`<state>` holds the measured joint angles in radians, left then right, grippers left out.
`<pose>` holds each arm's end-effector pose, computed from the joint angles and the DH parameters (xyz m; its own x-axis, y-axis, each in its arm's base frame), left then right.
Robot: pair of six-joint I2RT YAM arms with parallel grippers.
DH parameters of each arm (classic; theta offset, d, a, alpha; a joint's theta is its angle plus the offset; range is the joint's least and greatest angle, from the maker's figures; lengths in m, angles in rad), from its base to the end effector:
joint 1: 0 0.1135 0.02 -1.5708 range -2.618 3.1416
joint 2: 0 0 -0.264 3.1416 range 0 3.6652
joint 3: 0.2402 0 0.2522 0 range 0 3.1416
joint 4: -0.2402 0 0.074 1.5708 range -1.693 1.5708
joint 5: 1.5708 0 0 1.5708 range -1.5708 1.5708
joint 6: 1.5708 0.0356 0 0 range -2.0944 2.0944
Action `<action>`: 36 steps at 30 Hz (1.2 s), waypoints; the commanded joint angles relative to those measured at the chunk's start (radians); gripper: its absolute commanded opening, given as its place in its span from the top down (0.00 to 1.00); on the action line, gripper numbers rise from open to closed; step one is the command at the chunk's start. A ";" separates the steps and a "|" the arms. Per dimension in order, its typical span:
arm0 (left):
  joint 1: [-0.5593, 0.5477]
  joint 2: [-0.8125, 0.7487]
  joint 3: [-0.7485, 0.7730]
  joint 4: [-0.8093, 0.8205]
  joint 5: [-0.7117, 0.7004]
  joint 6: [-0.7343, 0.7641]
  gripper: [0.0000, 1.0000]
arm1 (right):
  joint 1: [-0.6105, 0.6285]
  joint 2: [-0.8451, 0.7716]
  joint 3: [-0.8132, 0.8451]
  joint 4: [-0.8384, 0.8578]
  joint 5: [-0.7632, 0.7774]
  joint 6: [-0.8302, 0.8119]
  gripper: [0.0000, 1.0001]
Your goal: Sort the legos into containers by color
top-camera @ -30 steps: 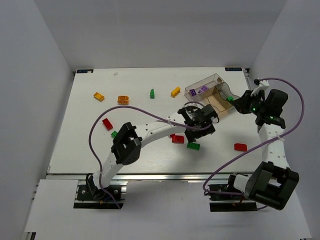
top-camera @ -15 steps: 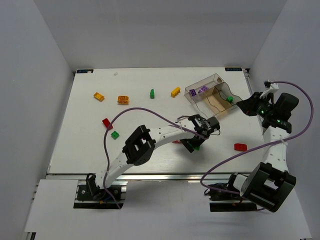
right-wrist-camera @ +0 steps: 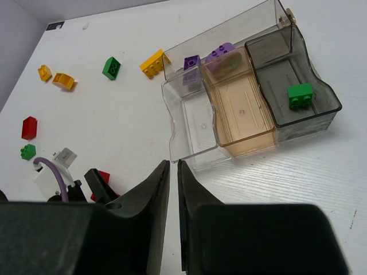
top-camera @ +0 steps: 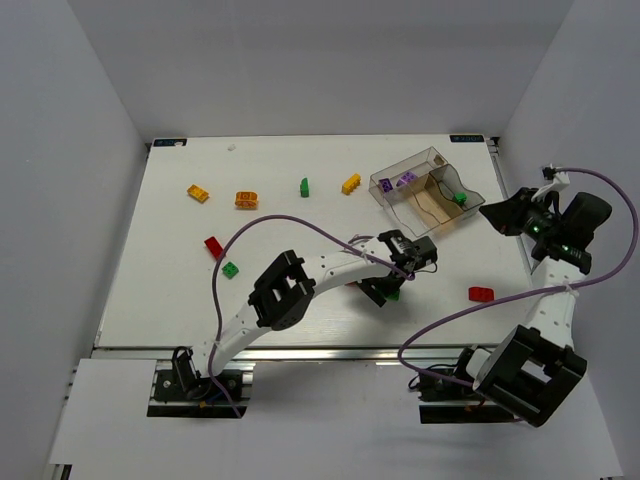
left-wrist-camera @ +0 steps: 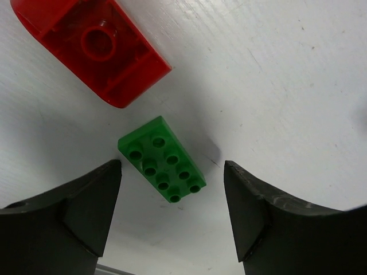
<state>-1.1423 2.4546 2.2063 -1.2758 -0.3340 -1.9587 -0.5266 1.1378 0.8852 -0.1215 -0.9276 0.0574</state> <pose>0.2106 -0.4330 0.1714 -0.6326 -0.7199 -0.2855 -0.7068 0.6874 -0.1671 0.2306 -0.1011 0.3152 -0.3350 0.2346 -0.9125 -0.3238 0.8809 0.3453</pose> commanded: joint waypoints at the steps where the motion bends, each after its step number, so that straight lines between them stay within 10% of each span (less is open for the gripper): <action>1: 0.004 0.014 0.030 -0.020 -0.007 -0.029 0.19 | -0.024 -0.035 -0.011 0.052 -0.047 0.024 0.84; 14: 0.013 0.063 0.017 -0.066 0.049 0.026 0.40 | -0.082 -0.058 -0.023 0.080 -0.108 0.065 0.84; 36: 0.013 -0.109 -0.413 -0.014 0.062 0.184 0.39 | -0.138 -0.095 -0.043 0.138 -0.178 0.128 0.85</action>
<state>-1.1309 2.2768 1.8580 -1.2781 -0.2794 -1.8259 -0.6548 1.0657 0.8524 -0.0460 -1.0767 0.1688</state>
